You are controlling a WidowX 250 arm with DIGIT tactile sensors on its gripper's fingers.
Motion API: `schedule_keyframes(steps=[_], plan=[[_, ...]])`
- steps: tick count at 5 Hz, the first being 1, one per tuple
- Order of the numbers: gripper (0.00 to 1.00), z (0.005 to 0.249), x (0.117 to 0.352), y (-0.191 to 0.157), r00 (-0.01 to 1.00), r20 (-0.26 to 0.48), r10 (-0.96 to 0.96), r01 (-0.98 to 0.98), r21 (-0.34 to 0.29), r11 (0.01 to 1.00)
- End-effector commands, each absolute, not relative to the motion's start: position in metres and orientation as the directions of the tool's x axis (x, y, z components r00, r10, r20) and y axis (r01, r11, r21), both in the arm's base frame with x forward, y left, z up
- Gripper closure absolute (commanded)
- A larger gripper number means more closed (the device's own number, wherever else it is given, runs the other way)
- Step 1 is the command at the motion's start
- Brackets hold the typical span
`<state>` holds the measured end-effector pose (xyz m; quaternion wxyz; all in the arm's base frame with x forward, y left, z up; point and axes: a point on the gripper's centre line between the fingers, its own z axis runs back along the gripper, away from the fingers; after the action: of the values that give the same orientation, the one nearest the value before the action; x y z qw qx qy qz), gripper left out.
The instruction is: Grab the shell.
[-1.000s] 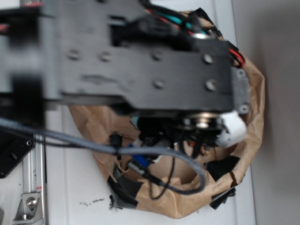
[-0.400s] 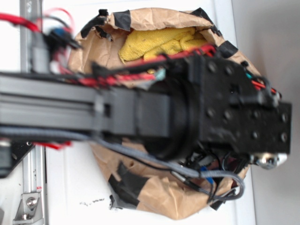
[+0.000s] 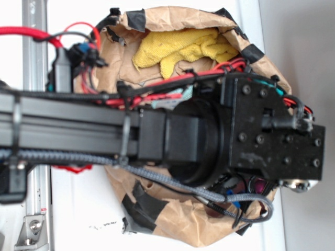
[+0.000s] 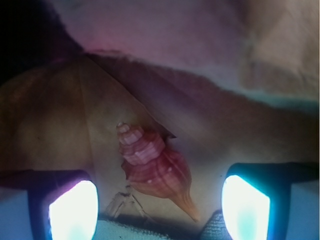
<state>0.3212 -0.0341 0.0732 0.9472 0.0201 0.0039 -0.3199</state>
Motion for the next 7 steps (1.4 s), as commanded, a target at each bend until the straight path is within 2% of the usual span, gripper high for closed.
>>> schedule_keyframes(steps=[1, 2, 3, 5, 6, 7], plan=[[0.00, 0.086, 0.310, -0.052, 0.700, 0.232, -0.676, 0.681, 0.069, 0.729], [0.00, 0.085, 0.303, -0.049, 0.670, 0.266, -0.693, 0.697, 0.097, 0.711], [0.00, 0.083, 0.307, -0.052, 0.652, 0.276, -0.706, 0.712, 0.098, 0.696], [0.00, 0.061, 0.329, -0.041, 0.692, 0.157, -0.705, 0.697, 0.109, 0.709], [0.00, 0.042, 0.331, -0.036, 0.700, 0.113, -0.705, 0.703, 0.069, 0.708], [1.00, 0.049, 0.328, -0.040, 0.703, 0.144, -0.697, 0.695, 0.068, 0.715]])
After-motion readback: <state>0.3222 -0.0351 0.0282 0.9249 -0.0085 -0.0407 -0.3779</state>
